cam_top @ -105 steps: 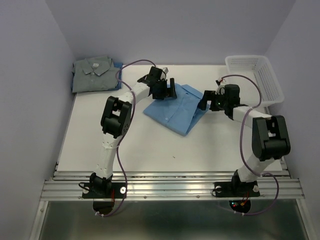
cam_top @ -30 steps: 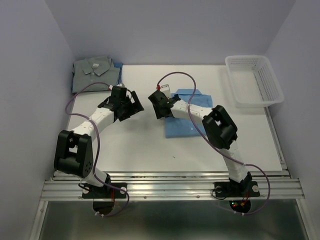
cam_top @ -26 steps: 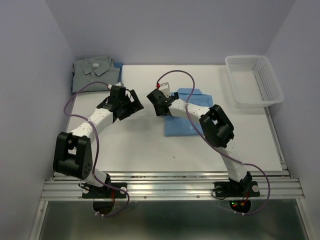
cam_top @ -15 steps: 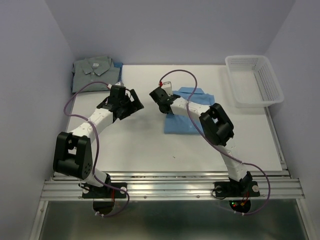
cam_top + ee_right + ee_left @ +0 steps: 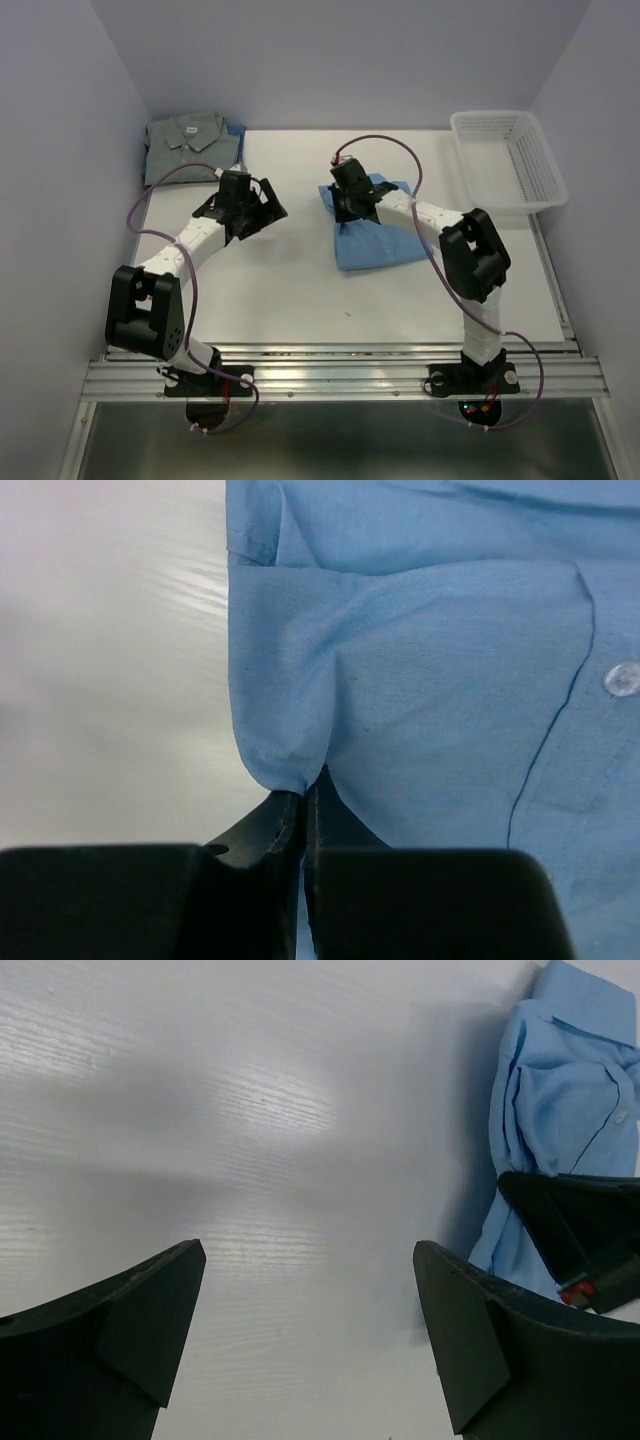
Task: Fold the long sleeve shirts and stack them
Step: Fold the shirt
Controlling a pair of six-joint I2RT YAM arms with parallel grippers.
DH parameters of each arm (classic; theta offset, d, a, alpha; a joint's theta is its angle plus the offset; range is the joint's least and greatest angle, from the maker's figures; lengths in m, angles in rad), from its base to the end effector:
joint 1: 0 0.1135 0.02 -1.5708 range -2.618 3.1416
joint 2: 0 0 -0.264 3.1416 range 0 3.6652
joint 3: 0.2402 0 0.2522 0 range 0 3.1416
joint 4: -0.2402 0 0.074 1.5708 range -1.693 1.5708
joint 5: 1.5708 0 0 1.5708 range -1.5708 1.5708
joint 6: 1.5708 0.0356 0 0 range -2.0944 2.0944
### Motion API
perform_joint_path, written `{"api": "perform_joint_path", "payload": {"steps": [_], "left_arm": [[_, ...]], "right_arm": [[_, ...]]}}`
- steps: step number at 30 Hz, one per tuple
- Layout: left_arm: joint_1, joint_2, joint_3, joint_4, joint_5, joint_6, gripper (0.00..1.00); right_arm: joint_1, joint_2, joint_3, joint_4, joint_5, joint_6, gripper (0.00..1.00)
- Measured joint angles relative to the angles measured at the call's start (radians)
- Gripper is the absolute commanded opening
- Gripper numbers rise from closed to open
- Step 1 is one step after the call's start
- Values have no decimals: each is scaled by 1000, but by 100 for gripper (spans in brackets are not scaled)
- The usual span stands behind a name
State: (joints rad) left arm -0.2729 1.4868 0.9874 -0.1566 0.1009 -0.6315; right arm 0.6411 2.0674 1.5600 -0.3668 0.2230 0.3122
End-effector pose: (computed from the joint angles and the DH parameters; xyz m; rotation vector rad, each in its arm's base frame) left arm 0.3152 -0.0919 0.2452 -0.3526 2.2649 -0.5969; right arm 0.3724 0.2681 0.1956 -0.2992 2.4038 0.1624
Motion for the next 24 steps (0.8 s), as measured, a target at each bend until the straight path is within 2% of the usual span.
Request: {"api": "perform_joint_path", "payload": {"steps": [7,11,14,19,24], "left_arm": [[37,-97,0,-38,15,2,99],[91,-222,6,-96,13,4,99],[122,-293,26,-150,-8,10,99],[147,-346,94,-216,-51,30,99],[153,-311,116,-237,-48,40,99]], "right_arm": [[3,-227,-56,164,-352,77,1],[-6,-276,-61,346,-560,209,1],[-24,-276,-120,559,-717,379,1],[-106,-224,-268,884,-855,653,1],[-204,-167,-396,1035,-867,819,1]]}}
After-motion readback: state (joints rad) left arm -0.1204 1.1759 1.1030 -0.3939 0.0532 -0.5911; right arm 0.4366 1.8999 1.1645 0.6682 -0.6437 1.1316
